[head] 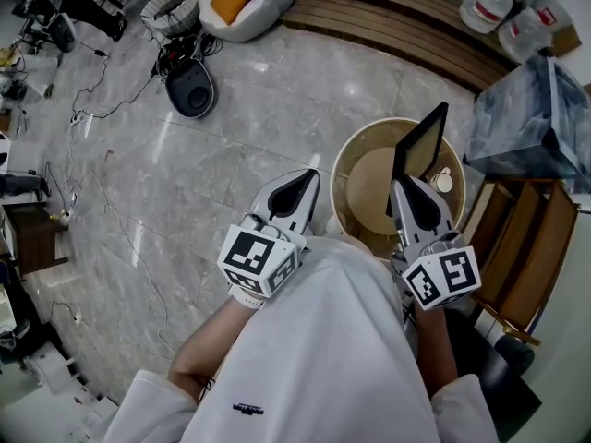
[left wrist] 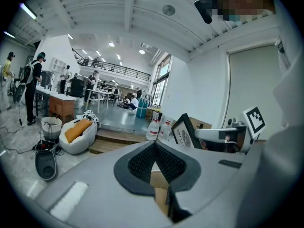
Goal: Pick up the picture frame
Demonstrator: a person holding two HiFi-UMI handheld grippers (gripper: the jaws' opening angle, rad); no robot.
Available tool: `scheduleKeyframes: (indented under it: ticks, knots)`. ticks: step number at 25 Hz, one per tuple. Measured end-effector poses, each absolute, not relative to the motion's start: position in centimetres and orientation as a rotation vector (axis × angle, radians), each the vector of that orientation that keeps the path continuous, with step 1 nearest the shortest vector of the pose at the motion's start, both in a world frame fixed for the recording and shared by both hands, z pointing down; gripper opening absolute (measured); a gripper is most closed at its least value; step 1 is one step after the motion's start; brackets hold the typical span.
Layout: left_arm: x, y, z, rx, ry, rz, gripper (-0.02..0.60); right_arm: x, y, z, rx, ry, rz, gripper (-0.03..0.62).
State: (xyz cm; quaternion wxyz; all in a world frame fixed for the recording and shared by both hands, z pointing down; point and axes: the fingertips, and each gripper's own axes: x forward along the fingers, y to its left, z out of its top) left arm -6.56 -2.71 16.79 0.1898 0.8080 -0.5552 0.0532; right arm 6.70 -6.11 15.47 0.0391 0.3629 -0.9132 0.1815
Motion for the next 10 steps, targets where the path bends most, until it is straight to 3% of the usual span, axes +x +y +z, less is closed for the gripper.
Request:
scheduleKeyframes:
  ticks: [10]
  knots:
    - [-6.15,-3.06,16.77,2.280,-1.560,0.162,0.003,7.38,-6.09,16.02,1.129,-2.792,0.571,0.037]
